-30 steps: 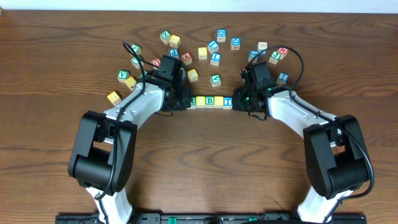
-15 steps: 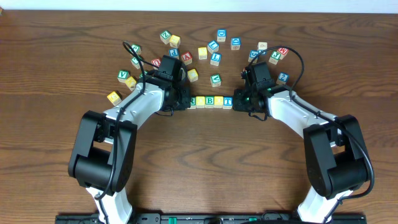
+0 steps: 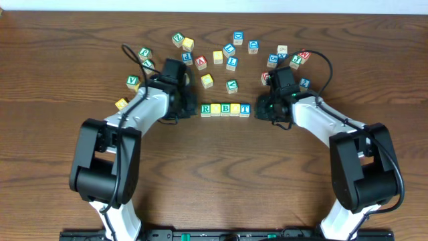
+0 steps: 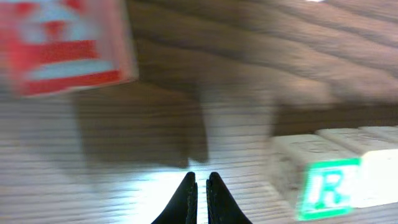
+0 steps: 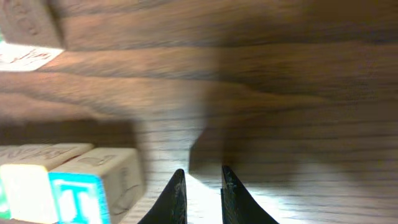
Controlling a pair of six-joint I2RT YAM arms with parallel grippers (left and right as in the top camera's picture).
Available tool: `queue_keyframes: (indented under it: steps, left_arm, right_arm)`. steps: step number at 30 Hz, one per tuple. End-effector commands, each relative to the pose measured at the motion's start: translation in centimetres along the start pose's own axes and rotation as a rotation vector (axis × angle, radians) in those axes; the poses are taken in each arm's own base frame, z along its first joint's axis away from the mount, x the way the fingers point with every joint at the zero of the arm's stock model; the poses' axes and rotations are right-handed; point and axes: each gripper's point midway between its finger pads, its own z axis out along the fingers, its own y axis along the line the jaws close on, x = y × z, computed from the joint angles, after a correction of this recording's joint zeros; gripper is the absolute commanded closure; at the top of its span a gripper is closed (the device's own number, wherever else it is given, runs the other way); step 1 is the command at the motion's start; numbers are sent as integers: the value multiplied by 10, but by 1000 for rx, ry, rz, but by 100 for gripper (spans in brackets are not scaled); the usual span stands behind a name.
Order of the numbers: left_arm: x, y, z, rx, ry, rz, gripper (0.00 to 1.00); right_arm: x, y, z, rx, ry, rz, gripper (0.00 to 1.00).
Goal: Spell out ROBOT
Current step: 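Lift both grippers up and away from the ROBOT row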
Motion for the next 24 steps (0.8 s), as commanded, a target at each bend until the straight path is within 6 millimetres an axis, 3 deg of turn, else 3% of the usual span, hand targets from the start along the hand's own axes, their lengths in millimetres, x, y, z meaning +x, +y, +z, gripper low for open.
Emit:
queue_keyframes:
  steps: [1, 7, 12, 18, 24]
  left_arm:
    - [-18, 12, -21, -19, -55, 19, 92]
    - [-35, 29, -66, -89, -166, -7, 92]
    - [-44, 33, -116, -101, -275, -19, 92]
    - [-49, 38, -169, -124, -404, -32, 92]
    - [-47, 41, -205, -114, -482, -47, 92]
  right_arm:
    - [-12, -9, -17, 10, -44, 3, 86]
    - [-27, 2, -61, -22, -130, -59, 82]
    - [-34, 12, -102, -54, -204, -72, 80]
    - [-31, 16, -123, -66, -222, -75, 79]
    - [-28, 24, -125, -111, -210, -82, 79]
